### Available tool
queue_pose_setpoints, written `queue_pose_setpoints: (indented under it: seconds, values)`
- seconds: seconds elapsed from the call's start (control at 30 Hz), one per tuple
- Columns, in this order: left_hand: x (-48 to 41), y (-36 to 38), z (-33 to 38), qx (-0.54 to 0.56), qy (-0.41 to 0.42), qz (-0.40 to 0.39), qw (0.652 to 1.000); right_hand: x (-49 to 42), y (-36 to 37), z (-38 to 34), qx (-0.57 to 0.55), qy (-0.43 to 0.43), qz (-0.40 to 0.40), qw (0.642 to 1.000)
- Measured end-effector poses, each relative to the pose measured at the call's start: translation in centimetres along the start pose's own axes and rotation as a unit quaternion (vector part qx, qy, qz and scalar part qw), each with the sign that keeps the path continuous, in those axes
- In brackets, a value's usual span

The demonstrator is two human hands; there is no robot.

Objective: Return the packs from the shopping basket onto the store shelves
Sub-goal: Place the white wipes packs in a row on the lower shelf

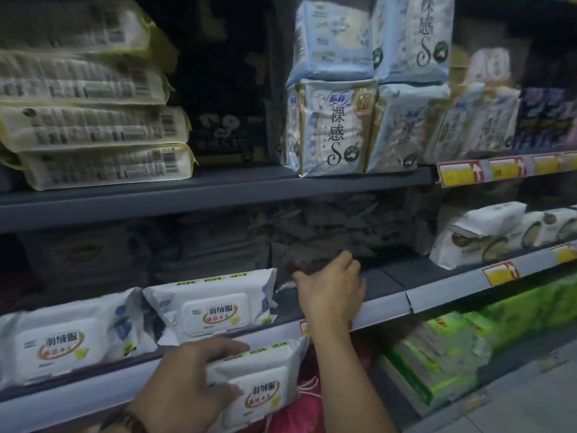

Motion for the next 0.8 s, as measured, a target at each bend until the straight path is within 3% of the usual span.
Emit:
queue_pose_setpoints:
  seconds: [0.1, 0.33, 0.57, 0.67, 0.8]
  values:
    - [-0.3, 0.1, 0.1, -0.011, 0.005, 0.003, 1.0, -0.6, 0.2, 0.0, 0.031, -0.009, -0.038, 0.999]
    - [-0.4, 0.2, 2.0, 0.06, 0.003, 0.053, 0.997, -2.6, -5.6, 2.1, -0.077, -0.067, -0.143, 0.984]
    - [-2.8, 0.3, 6.1, 0.146, -0.042, 0.15, 0.977, -2.1, -15.6, 2.6, 0.008, -0.136, -0.322, 0.937]
    - [-4.5, 0.4, 8.1, 0.209, -0.034, 0.162, 0.964, -0.6, -16.8, 2.0, 0.028, -0.171, -0.329, 0.928]
    - [-6.6, 0.2, 9.8, 0.292, -0.002, 0.167, 0.942, 0.5, -15.9, 1.9, 0.003, -0.187, -0.265, 0.946]
Point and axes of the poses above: each hand's wrist, its own x-axis away from the middle knuckle, its own y-axis out of the palm, z = x × y, the point moved 1 cm from there along -x, towards the middle knuckle, and after that the axes turned 12 degrees about y, right-handed, at the moved point
